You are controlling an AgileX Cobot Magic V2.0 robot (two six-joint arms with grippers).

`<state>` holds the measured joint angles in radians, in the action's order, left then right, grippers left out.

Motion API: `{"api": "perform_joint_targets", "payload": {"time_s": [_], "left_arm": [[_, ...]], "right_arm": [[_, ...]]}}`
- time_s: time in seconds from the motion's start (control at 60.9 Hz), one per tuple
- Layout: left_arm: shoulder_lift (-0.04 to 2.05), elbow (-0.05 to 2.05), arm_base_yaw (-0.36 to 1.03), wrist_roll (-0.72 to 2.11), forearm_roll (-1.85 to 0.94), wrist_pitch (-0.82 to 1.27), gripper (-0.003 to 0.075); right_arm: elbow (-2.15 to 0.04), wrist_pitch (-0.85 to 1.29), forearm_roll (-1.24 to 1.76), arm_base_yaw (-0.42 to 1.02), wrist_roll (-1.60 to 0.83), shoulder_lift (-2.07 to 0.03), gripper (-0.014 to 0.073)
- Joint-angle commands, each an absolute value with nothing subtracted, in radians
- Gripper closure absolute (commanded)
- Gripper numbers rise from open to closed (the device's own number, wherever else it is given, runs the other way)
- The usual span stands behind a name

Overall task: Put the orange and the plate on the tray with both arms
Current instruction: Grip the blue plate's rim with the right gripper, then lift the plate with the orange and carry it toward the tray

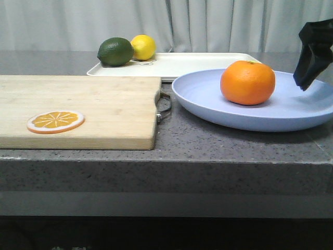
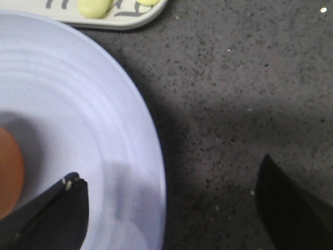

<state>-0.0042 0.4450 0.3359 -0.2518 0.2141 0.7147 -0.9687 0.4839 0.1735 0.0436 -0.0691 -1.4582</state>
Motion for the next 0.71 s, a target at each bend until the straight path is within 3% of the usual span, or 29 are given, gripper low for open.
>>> {"api": "perform_joint_targets", "payload": {"time_s": [0.0, 0.131, 0.263, 0.443, 0.69], "left_arm": [[-0.012, 0.470, 0.334, -0.260, 0.215, 0.631, 0.0738], [-0.012, 0.470, 0.334, -0.260, 0.215, 0.631, 0.0738], [-0.012, 0.470, 0.334, -0.260, 0.215, 0.631, 0.0738], [-0.012, 0.470, 0.334, -0.260, 0.217, 0.631, 0.0738], [-0.012, 0.470, 0.334, -0.260, 0.217, 0.631, 0.0738]], "right_arm": [[-1.004, 0.440, 0.179, 0.040, -0.074, -1.440, -0.0052], [-1.004, 0.452, 0.179, 0.040, -0.074, -1.443, 0.0058], [-1.004, 0.461, 0.179, 0.040, -0.074, -1.443, 0.0279], [-1.004, 0.466, 0.179, 0.040, -0.074, -1.443, 0.0498], [-1.006, 0.500, 0.214, 0.040, -0.074, -1.443, 0.0648]]}}
